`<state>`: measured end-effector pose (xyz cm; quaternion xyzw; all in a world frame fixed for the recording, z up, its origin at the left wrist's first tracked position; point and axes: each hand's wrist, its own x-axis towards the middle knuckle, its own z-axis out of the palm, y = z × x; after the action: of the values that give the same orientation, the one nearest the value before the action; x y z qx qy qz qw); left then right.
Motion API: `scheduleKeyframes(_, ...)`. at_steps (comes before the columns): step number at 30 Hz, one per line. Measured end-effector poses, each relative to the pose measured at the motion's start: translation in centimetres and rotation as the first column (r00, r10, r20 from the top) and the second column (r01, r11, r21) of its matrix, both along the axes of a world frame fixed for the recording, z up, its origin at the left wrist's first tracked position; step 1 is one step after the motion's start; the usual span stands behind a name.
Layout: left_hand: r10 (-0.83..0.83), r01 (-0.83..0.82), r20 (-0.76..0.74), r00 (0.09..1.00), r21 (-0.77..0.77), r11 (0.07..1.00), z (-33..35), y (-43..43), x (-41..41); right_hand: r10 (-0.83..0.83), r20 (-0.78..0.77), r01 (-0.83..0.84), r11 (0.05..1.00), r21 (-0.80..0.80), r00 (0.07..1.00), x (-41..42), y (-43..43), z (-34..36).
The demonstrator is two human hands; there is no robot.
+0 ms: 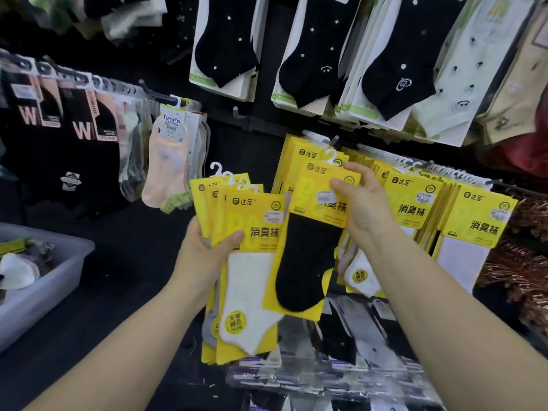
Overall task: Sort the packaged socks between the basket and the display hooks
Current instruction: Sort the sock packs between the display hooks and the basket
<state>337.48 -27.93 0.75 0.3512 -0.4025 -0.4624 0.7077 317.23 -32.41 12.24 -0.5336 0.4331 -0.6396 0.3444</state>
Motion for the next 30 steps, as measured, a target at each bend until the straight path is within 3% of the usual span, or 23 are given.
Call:
scheduleKeyframes(3,0.112,-0.112,0.074,0.991,-0.004,0.994,-0.2,-0.4,1.1,-0.138,-0.04,0.136,0.989,-0.055,0.99,-0.5,-0.4,1.5)
scheduleKeyframes(7,0.192,-0.19,0.122,0.974,-0.028,0.981,-0.6,-0.6,2.2,-0.202,-0.175,0.194,0.979,-0.067,0.964,0.5,-1.7,3.3)
scheduleKeyframes(10,0.219,-0.216,0.14,0.966,-0.04,0.976,-0.7,-0.6,2.7,-0.207,-0.262,0.208,0.978,-0.025,0.942,1.5,-2.7,3.5)
scheduleKeyframes(14,0.203,-0.199,0.137,0.969,-0.049,0.979,-0.5,-0.3,3.1,-0.243,-0.249,0.252,0.968,0.004,0.937,2.2,-3.4,2.6)
scheduleKeyframes(16,0.18,-0.173,0.126,0.976,-0.063,0.983,-0.1,-0.1,3.1,-0.369,-0.289,0.384,0.923,-0.008,0.883,2.3,-3.0,2.0)
scheduleKeyframes(18,0.139,-0.132,0.1,0.985,-0.073,0.989,0.4,0.1,3.1,-0.533,-0.358,0.517,0.843,-0.149,0.766,2.5,-1.7,1.2)
scheduleKeyframes(19,0.117,-0.111,0.082,0.99,-0.074,0.991,0.6,0.1,2.9,-0.541,-0.39,0.487,0.841,-0.235,0.745,2.8,-0.9,0.6)
scheduleKeyframes(21,0.063,-0.06,0.04,0.997,-0.072,0.996,1.1,0.3,2.5,-0.34,-0.49,0.259,0.939,-0.227,0.803,4.1,0.7,-0.8)
scheduleKeyframes(24,-0.033,0.033,0.003,0.999,-0.078,0.996,1.7,0.7,1.5,0.045,-0.491,-0.037,0.999,0.027,0.87,6.0,2.7,-2.3)
scheduleKeyframes(27,-0.09,0.089,-0.003,0.996,-0.103,0.991,2.0,0.9,0.7,0.108,-0.424,-0.096,0.994,0.05,0.899,6.0,3.0,-2.3)
scheduleKeyframes(30,-0.097,0.095,-0.018,0.995,-0.1,0.99,1.9,0.9,0.7,0.234,-0.196,-0.211,0.968,0.134,0.952,4.6,2.7,-1.7)
